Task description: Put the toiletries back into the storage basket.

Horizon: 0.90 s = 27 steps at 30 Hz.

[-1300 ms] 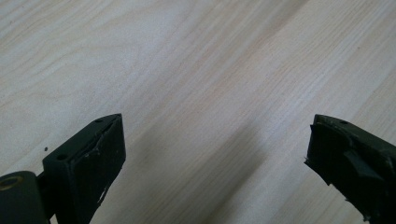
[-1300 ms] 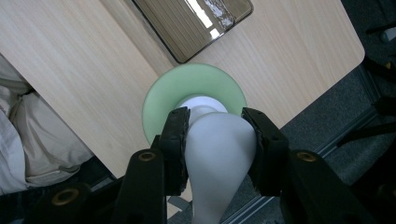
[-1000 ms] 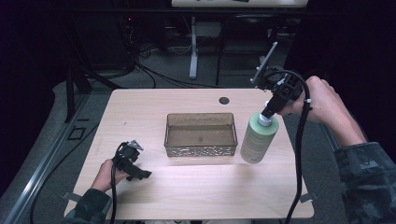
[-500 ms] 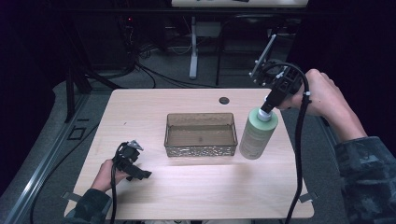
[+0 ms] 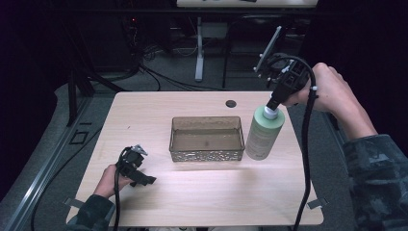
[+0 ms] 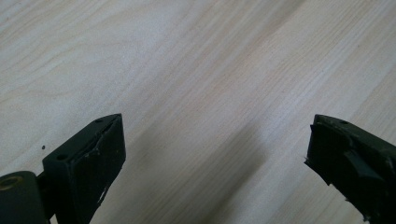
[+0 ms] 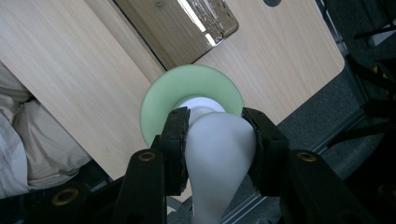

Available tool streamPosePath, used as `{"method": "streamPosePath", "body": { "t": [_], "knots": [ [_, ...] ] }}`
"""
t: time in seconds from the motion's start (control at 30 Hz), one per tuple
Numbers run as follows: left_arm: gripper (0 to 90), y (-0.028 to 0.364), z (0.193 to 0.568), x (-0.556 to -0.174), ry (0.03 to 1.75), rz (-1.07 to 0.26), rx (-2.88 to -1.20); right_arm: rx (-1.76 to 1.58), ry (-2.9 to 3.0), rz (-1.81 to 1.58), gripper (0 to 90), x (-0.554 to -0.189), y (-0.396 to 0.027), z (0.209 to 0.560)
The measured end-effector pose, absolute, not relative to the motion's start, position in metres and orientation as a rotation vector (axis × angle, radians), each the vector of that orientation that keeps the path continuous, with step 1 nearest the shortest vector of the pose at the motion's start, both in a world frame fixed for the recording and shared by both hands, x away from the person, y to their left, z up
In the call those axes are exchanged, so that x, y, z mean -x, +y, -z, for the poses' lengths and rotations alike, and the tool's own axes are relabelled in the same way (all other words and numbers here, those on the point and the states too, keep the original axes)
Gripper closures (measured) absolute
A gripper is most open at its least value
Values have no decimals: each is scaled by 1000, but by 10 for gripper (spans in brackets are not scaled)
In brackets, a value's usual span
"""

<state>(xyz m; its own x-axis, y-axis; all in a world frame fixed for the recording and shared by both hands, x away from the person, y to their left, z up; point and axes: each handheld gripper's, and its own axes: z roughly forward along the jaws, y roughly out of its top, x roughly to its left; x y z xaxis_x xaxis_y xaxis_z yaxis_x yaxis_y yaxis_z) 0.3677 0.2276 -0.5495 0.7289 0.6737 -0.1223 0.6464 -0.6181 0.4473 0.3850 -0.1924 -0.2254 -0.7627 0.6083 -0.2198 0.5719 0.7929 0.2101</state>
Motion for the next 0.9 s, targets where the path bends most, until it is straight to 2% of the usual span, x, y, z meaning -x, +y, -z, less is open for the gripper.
{"method": "streamPosePath", "body": {
  "t": [0.9],
  "knots": [
    [44, 228, 550, -367, 1013, -74, -2463, -908, 2693, -193, 630, -400, -177, 220]
  ]
}}
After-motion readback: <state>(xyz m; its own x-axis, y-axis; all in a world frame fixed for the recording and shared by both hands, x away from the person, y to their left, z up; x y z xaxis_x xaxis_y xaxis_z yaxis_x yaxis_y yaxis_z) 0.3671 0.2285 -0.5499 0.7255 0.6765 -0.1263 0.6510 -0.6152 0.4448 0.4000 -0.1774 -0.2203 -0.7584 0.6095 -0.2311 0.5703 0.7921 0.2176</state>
